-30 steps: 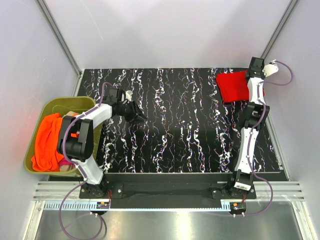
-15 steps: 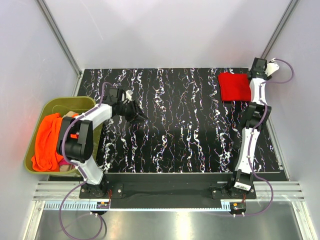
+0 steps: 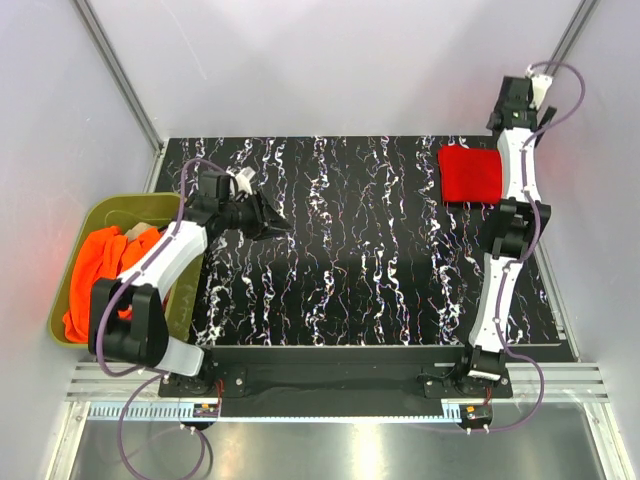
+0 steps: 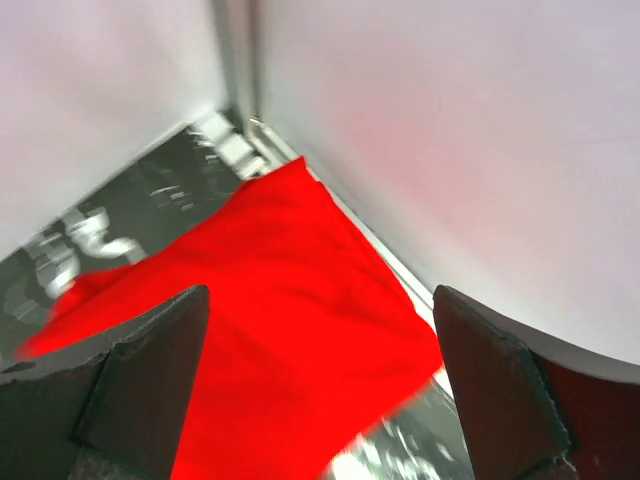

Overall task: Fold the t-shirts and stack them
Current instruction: Reset both grippers

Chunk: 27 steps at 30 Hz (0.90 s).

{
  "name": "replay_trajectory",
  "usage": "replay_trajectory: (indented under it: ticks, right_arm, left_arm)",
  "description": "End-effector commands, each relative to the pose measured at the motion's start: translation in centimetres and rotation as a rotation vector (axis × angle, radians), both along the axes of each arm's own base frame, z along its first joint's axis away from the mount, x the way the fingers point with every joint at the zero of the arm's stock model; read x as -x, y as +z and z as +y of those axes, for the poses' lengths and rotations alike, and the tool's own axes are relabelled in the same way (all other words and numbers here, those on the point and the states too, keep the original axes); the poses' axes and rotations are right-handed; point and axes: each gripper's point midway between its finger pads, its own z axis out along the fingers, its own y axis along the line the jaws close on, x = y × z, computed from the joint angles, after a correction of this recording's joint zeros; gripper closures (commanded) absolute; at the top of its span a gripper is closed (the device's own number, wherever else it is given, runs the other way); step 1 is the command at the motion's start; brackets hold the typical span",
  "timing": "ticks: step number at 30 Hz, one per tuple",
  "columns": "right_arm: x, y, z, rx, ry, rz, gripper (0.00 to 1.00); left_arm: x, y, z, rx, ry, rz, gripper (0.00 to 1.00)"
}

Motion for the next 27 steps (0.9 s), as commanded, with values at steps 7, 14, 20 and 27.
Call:
replay_trajectory:
  ticks: [7, 14, 20, 27]
  right_arm:
    - [7.1, 6.5, 19.1, -0.093, 0.314, 0.112, 0.00]
    - [17.2, 0.3, 32.4, -0.612, 0.574, 0.251, 0.00]
    - [28.7, -2.3, 36.4, -1.005, 0.649, 0.268, 0.00]
    - [39.5, -5.3, 35.6, -1.138, 0.670, 0.217, 0.00]
  left_arm:
    - [2.0, 2.6, 0.2, 0.026, -0.014, -0.092, 0.56]
    - [4.1, 1.7, 0.5, 0.074, 0.055, -0.064, 0.50]
    - [7.1, 0.2, 0.5, 0.234, 0.167, 0.000, 0.45]
    - [13.2, -4.5, 1.0, 0.268, 0.189, 0.051, 0.41]
